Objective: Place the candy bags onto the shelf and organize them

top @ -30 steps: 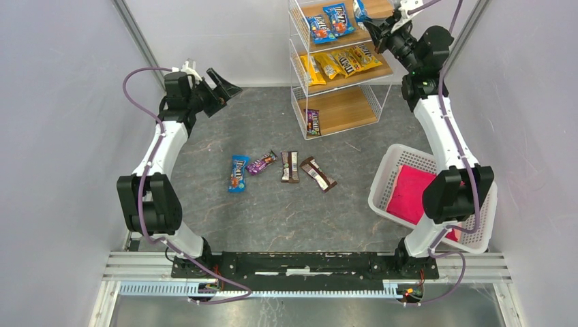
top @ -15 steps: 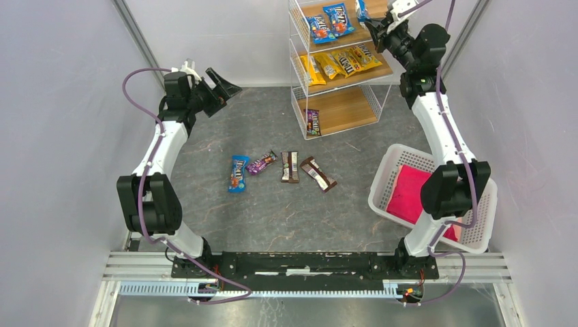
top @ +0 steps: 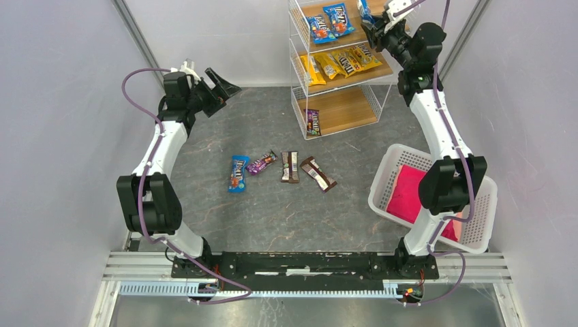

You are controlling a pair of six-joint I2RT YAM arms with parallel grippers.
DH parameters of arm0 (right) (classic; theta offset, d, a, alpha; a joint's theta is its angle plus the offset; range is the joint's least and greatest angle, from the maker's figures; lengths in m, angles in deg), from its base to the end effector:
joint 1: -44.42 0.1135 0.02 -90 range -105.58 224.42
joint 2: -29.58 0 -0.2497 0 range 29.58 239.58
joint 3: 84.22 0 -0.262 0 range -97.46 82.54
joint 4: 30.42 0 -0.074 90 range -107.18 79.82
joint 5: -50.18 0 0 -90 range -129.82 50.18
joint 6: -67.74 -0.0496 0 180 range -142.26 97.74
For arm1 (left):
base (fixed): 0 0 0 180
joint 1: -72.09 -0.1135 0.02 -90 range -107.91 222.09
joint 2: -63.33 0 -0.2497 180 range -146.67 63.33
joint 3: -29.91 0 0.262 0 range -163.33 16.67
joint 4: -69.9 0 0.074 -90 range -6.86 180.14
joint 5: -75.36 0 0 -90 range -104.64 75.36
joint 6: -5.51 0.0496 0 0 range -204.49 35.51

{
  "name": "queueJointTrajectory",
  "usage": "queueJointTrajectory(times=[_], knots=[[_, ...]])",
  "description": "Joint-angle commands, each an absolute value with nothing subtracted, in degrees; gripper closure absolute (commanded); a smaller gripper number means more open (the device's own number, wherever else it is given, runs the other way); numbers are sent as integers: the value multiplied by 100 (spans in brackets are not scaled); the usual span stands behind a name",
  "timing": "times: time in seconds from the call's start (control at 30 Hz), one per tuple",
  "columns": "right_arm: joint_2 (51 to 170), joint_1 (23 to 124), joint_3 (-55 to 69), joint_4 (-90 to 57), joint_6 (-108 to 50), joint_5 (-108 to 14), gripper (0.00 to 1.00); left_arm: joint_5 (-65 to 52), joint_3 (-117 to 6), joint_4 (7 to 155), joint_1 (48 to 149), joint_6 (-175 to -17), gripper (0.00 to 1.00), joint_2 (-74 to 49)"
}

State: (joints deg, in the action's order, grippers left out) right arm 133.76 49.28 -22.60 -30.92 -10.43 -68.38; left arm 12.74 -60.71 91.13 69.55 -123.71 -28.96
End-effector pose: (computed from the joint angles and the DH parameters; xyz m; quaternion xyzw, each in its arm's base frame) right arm 0.4453 0.0617 0.4497 -0.2791 0.5574 0.1037 0.7750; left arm 0.4012 -0.0050 0.3094 -0.1664 0.8032 -0.3562 0.4476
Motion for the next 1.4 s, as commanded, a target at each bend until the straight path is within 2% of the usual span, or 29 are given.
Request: queueJointTrajectory(times=[0.0, 0.33, 0.53, 0.77, 0.97, 1.03, 1.13, 1.27, 1.37], knots=[[13170, 4919, -2275, -3045, -1000, -6514, 60, 1417, -6076, 8886, 6927, -12494, 2, -2944], [12788, 4911, -1871, -3161, -1147, -6434, 51, 1422, -6078, 8886, 6920, -12507, 2, -2962], [12258, 4914, -1301, -3217, -1563, -6242, 31, 1434, -6076, 8886, 6924, -12509, 2, -2958], [10774, 4909, 462, -3222, -2089, -5439, 4, 1444, -6067, 8860, 6926, -12518, 2, -2957], [9396, 5058, 2754, -3771, -2984, -5519, 2, 1449, -6080, 8862, 6921, -12520, 2, -2896], [9160, 5455, 3451, -4073, -3130, -5546, 2, 1448, -6077, 8859, 6923, -12518, 2, -2864], [9176, 6628, 4017, -4122, -2897, -5212, 2, 1434, -6089, 8862, 6924, -12503, 2, -2819], [9736, 8234, 4321, -4408, -2318, -5022, 2, 1400, -6084, 8859, 6920, -12462, 2, -2760], [10392, 8981, 4297, -4726, -2273, -4879, 2, 1362, -6108, 8906, 6922, -12425, 2, -2740]])
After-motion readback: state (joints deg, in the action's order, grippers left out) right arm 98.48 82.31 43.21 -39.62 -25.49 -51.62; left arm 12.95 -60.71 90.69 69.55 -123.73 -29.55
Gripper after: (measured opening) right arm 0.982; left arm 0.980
